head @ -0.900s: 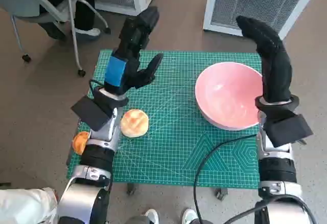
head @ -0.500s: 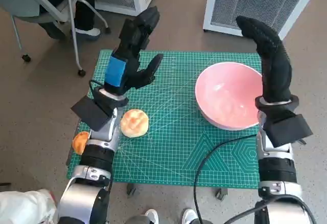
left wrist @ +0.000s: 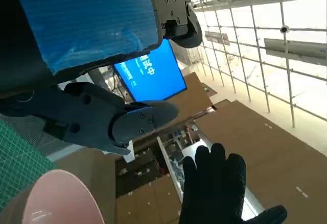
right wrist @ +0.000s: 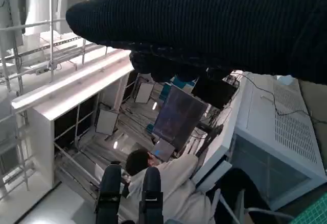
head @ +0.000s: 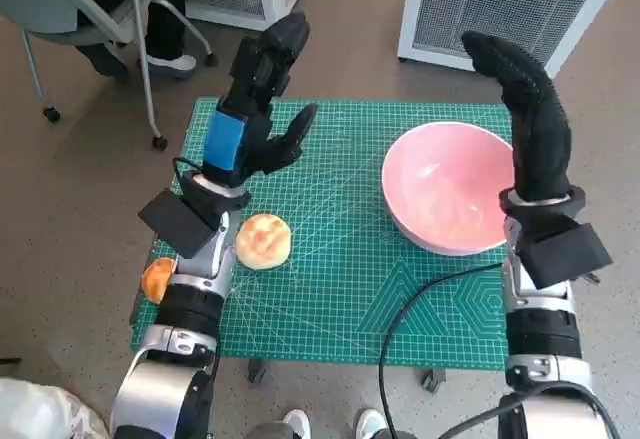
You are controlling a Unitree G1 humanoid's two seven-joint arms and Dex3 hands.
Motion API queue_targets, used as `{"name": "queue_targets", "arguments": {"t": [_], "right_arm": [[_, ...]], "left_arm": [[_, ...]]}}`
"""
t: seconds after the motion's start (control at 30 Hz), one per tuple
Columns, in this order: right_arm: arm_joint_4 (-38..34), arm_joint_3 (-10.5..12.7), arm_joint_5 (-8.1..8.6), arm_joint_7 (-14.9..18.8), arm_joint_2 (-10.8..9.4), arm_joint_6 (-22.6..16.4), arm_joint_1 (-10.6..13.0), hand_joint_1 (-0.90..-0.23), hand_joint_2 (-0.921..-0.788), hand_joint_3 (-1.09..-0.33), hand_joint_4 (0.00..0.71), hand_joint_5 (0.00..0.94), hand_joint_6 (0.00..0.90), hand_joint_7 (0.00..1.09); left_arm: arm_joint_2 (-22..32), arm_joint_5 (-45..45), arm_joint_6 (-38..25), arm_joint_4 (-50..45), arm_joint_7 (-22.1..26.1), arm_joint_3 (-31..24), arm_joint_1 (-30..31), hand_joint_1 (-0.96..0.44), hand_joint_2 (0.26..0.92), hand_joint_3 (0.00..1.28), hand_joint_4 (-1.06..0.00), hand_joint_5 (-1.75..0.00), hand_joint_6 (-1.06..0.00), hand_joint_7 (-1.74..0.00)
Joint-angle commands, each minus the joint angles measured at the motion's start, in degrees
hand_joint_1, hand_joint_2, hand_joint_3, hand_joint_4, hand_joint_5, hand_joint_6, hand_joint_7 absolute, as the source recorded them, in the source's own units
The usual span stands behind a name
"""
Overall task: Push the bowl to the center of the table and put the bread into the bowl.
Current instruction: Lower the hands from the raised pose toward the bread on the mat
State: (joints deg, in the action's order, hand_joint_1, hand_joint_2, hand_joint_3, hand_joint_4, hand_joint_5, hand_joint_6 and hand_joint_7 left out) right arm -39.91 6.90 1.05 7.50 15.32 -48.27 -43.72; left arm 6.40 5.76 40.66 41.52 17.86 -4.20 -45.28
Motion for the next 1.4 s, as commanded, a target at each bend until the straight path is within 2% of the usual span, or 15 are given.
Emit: {"name": "queue_targets", "arguments": {"t": [0.03, 0.13, 0.23, 0.37, 0.43, 0.57, 0.73, 0.97, 1.17, 1.3, 1.4], "right_arm": [[-3.5, 3.8, 3.62, 1.8, 4.1, -1.9, 2.0, -0.693, -0.921, -0.773, 0.289, 0.002, 0.015, 0.6], [-7.0, 5.7, 4.38, 1.2, 5.4, -3.5, 1.7, -0.701, -0.921, -0.761, 0.293, 0.002, 0.045, 0.55], [-11.7, 8.4, 2.54, -4.3, 7.1, -5.7, 2.2, -0.701, -0.921, -0.754, 0.3, 0.002, 0.092, 0.46], [-15.6, 10.0, 1.39, -8.1, 8.5, -7.2, 2.9, -0.698, -0.921, -0.755, 0.302, 0.001, 0.121, 0.4], [-18.4, 11.0, 1.84, -9.4, 9.3, -7.5, 3.4, -0.689, -0.921, -0.764, 0.289, 0.0, 0.129, 0.38], [-23.1, 12.6, 4.27, -8.1, 10.2, -6.5, 4.0, -0.678, -0.921, -0.776, 0.262, 0.0, 0.144, 0.35], [-27.3, 13.7, 5.03, -7.8, 10.8, -4.7, 4.5, -0.677, -0.921, -0.787, 0.241, 0.002, 0.168, 0.26], [-32.1, 14.7, 6.31, -8.3, 9.3, 1.9, 4.9, -0.654, -0.921, -0.794, 0.252, 0.006, 0.199, 0.22], [-33.9, 14.5, 5.99, -8.3, 7.4, 5.7, 5.0, -0.652, -0.921, -0.793, 0.271, 0.006, 0.214, 0.16], [-34.6, 14.9, 6.64, -6.5, 5.8, 8.6, 4.5, -0.657, -0.921, -0.792, 0.27, 0.003, 0.201, 0.14], [-34.9, 14.5, 6.07, -6.5, 4.8, 10.4, 4.2, -0.662, -0.921, -0.789, 0.263, 0.001, 0.194, 0.14]], "left_arm": [[0.3, -0.8, 0.0, -1.3, -0.9, 0.1, 1.2, -0.3, 0.921, 0.51, -0.15, -0.16, 0.0, -0.62], [0.3, -1.1, -0.1, -1.8, -1.3, 0.1, 1.4, -0.29, 0.921, 0.51, -0.15, -0.16, 0.0, -0.62], [0.5, -1.1, 0.0, -1.9, -1.7, 0.0, 1.8, -0.29, 0.921, 0.51, -0.16, -0.17, 0.0, -0.62], [0.6, -1.3, 0.2, -1.8, -2.3, -0.1, 2.0, -0.29, 0.921, 0.51, -0.16, -0.17, 0.0, -0.63], [0.6, -1.4, 0.3, -1.9, -2.7, -0.1, 2.2, -0.29, 0.921, 0.52, -0.17, -0.17, 0.0, -0.64], [0.6, -1.5, 0.3, -2.4, -2.9, -0.1, 2.5, -0.29, 0.921, 0.52, -0.18, -0.17, 0.0, -0.65], [0.8, -1.5, 0.4, -2.3, -3.1, -0.2, 2.5, -0.29, 0.921, 0.52, -0.18, -0.18, 0.0, -0.66], [1.1, -1.7, 0.5, -2.5, -3.4, -0.3, 2.6, -0.3, 0.921, 0.52, -0.18, -0.18, 0.0, -0.67], [1.4, -1.4, 0.3, -2.9, -3.3, -0.3, 2.8, -0.3, 0.921, 0.51, -0.18, -0.18, 0.0, -0.67], [1.6, -1.3, 0.2, -3.5, -3.2, -0.4, 3.1, -0.31, 0.921, 0.51, -0.18, -0.18, 0.0, -0.67], [1.9, -1.2, 0.0, -3.7, -3.2, -0.4, 3.3, -0.31, 0.921, 0.51, -0.18, -0.18, 0.0, -0.67]]}}
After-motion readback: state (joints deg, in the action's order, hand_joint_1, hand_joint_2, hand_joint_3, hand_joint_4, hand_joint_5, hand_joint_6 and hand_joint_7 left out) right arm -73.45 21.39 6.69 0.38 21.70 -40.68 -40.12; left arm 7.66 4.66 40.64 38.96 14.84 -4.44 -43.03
